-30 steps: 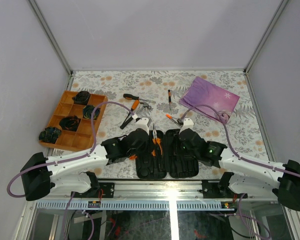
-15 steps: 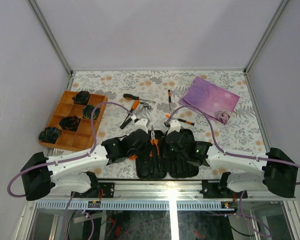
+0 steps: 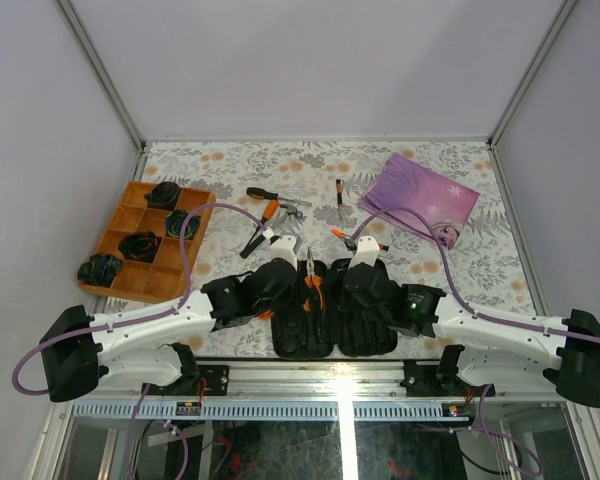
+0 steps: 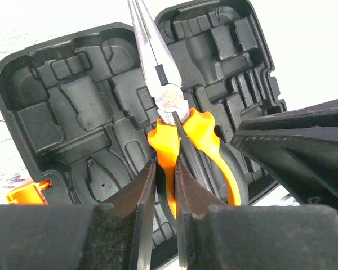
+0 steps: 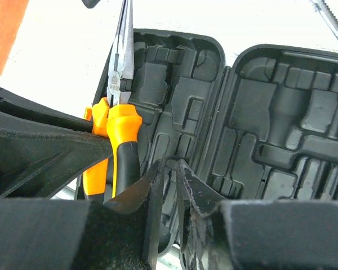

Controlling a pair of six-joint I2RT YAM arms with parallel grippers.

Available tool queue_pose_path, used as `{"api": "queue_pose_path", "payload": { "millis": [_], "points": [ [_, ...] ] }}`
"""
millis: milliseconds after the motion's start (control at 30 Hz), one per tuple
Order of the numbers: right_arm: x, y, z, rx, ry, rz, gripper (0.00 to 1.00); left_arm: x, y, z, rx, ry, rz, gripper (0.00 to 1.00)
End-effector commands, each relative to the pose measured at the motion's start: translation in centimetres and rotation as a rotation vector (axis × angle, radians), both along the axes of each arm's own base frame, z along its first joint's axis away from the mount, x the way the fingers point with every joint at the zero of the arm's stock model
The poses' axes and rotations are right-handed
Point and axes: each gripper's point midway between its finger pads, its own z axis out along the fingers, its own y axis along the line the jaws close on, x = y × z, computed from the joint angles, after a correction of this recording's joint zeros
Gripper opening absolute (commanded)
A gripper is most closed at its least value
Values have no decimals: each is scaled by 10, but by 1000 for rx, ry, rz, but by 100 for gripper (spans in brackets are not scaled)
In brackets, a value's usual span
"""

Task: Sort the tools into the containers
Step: Place the pliers in the storage box.

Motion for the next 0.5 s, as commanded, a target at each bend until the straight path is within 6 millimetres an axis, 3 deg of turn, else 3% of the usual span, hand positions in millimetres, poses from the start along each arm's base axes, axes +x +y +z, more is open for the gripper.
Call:
{"api": "queue_pose_path", "payload": {
  "millis": [0, 233, 467],
  "points": [
    [9, -2, 31, 47, -83, -33, 23, 7, -12, 22, -95, -62, 7, 0],
    [1, 17, 60, 243, -128, 48, 32, 6, -9, 22, -97, -65, 3, 0],
    [-6, 34, 64, 277, -105, 127, 36, 4, -11, 23, -101, -67, -10, 0]
  ]
}}
